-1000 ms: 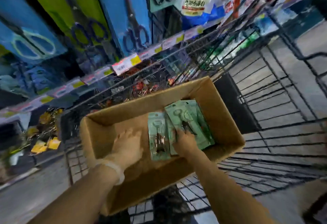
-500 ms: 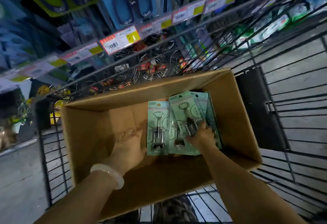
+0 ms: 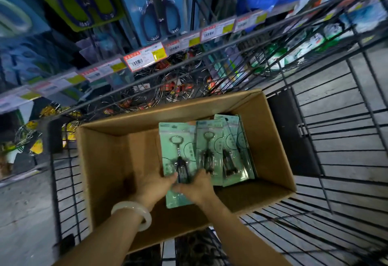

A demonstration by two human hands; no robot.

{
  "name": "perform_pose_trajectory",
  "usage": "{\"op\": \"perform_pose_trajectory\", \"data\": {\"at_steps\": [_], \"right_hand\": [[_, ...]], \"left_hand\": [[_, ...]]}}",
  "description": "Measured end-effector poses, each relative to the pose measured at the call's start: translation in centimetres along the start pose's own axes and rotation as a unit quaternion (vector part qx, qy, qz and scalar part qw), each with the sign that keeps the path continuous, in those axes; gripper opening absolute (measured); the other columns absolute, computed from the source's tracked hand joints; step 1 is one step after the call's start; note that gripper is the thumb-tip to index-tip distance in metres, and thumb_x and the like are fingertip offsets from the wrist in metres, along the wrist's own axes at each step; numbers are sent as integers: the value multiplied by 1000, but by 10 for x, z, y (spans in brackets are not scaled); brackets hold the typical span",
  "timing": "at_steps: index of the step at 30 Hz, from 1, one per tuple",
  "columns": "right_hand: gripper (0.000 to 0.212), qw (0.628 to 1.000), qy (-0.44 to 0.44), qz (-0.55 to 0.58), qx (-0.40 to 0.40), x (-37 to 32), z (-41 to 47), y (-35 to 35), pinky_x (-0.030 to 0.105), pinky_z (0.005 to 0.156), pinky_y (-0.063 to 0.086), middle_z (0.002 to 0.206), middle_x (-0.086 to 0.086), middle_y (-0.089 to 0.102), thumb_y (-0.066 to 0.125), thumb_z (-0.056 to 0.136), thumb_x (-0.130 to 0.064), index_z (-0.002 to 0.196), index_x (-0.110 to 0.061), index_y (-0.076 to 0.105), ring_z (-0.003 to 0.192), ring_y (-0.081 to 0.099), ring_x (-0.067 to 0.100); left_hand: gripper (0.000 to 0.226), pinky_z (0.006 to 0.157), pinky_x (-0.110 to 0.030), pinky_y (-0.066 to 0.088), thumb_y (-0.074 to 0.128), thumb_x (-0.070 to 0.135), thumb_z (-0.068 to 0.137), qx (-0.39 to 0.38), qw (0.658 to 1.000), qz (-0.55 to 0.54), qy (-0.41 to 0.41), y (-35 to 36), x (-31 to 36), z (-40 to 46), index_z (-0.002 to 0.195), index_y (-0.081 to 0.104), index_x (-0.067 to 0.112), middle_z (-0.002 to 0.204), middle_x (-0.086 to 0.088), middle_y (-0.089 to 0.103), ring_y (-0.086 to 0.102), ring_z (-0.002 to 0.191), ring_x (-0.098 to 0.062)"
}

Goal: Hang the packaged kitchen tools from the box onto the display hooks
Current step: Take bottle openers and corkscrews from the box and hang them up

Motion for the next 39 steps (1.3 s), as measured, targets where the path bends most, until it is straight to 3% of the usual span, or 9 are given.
{"op": "perform_pose_trajectory", "data": {"at_steps": [3,8,11,15,17,20,26,33,39], "right_hand": [[104,999,-52,-13,3,-5,-18,18,30,110,32,150,12,19,78,74,-32,148,-8,10,139,25,29],[125,986,-95,-80,-111,5,-24,8,38,119,16,158,7,1,84,66,-34,151,-13,-6,145,6,28],[108,984,-82,-63,-145,16,-13,-21,41,115,26,154,5,23,83,68,-27,151,-22,14,141,25,28],[74,997,-62,-32,46,22,29,-57,42,104,42,137,11,47,75,78,-23,139,-15,34,117,52,25],[83,989,-40,-73,123,24,53,-64,49,108,37,144,14,34,75,79,-27,144,-20,24,131,39,34],[106,981,2,-130,144,26,82,-59,53,113,26,154,17,12,74,76,-43,151,-21,1,141,20,39],[123,938,15,-271,216,23,106,-44,47,116,17,153,21,8,68,72,-62,148,-7,-12,141,10,39],[95,949,70,-227,206,16,109,-53,41,104,36,136,18,26,78,73,-33,142,-7,17,126,32,31],[97,951,101,-211,200,18,97,-67,40,106,35,139,19,30,78,69,-47,138,-6,23,128,33,32]], "left_hand": [[99,107,-45,39,82,52,60,37,987,-152,-36,5,-9,0,141,40,14,141,-8,49,49,126,-28],[77,101,-32,40,80,6,71,88,980,-172,-37,5,-14,-8,135,37,4,128,-6,53,49,122,-29],[68,97,-27,37,77,3,74,75,977,-200,4,5,-16,-13,130,39,8,116,4,54,49,110,-16],[66,92,-22,37,72,2,79,56,961,-270,30,3,-11,-19,134,37,14,98,16,46,48,99,-12],[46,72,-8,46,69,-1,80,56,959,-276,31,2,-11,-18,114,45,18,94,15,52,53,77,-3],[37,44,-6,44,67,-8,78,70,957,-280,31,1,-18,-11,98,50,18,87,3,62,63,57,0],[47,50,-11,49,71,-6,76,97,951,-291,32,5,-28,3,112,49,16,91,4,64,62,70,0],[41,51,-15,51,70,-7,76,107,942,-314,40,12,-26,3,90,51,25,88,4,65,63,73,-5],[43,64,-19,45,73,-5,74,118,937,-325,42,10,-34,-10,93,51,27,91,6,65,61,81,-7]]}}
Point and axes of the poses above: each hand's wrist, its own z-axis towards the middle knuckle, its own y-axis out of the palm, x = y × z, the point moved 1 cm from there along z, towards the middle knuckle
